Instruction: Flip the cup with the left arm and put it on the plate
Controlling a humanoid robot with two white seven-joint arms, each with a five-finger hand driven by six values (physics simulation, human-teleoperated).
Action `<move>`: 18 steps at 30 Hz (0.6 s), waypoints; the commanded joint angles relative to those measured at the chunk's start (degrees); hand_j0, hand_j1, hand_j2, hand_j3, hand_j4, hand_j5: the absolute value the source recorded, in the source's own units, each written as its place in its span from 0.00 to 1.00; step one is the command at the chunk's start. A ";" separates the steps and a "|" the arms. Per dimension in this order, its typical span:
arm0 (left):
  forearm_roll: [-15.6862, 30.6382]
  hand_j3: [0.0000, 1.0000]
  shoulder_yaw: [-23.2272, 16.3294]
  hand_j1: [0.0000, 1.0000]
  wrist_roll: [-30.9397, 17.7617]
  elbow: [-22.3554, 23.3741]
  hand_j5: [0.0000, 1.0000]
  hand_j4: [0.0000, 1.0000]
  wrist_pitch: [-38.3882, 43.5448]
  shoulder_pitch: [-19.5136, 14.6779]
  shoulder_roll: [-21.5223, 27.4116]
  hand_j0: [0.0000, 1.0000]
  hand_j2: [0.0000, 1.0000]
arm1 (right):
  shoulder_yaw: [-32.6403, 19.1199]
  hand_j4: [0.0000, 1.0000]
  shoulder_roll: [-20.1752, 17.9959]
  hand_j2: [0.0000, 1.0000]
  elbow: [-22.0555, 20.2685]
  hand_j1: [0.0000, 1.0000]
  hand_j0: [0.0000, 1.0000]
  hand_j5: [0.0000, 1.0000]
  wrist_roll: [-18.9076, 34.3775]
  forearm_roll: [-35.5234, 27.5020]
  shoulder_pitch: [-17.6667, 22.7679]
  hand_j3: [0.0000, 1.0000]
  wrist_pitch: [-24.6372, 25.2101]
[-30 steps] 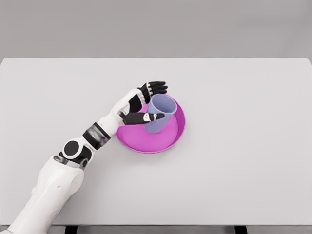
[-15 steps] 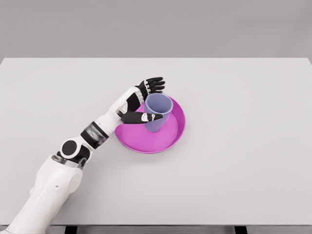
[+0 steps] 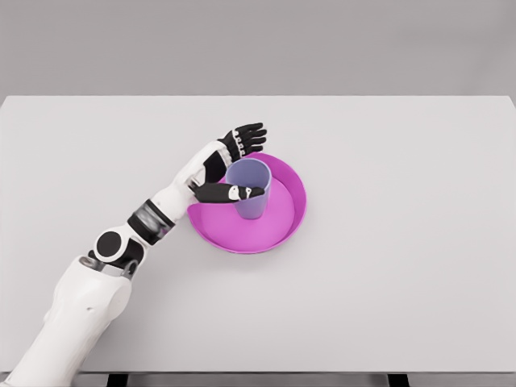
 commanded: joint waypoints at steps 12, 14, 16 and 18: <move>0.36 0.92 2.37 0.92 -0.09 -2.12 0.92 0.92 0.28 1.14 2.80 0.92 0.92 | 0.00 1.00 0.00 1.00 0.00 1.00 1.00 1.00 0.01 0.00 0.00 1.00 0.00; 0.36 0.92 3.69 0.92 -0.09 -2.12 0.92 0.92 0.28 1.14 3.42 0.92 0.92 | 0.00 1.00 0.00 1.00 0.00 1.00 1.00 1.00 0.01 0.00 0.00 1.00 0.00; 0.36 0.92 4.39 0.92 -0.09 -2.12 0.92 0.92 0.37 1.14 4.74 0.92 0.92 | 0.00 1.00 0.00 1.00 0.00 1.00 1.00 1.00 0.01 0.00 0.00 1.00 0.00; 0.19 0.93 5.44 0.93 -0.09 -2.12 0.93 0.93 0.10 1.06 5.70 0.93 0.93 | 0.00 1.00 0.00 1.00 0.00 1.00 1.00 1.00 0.01 0.00 0.00 1.00 0.00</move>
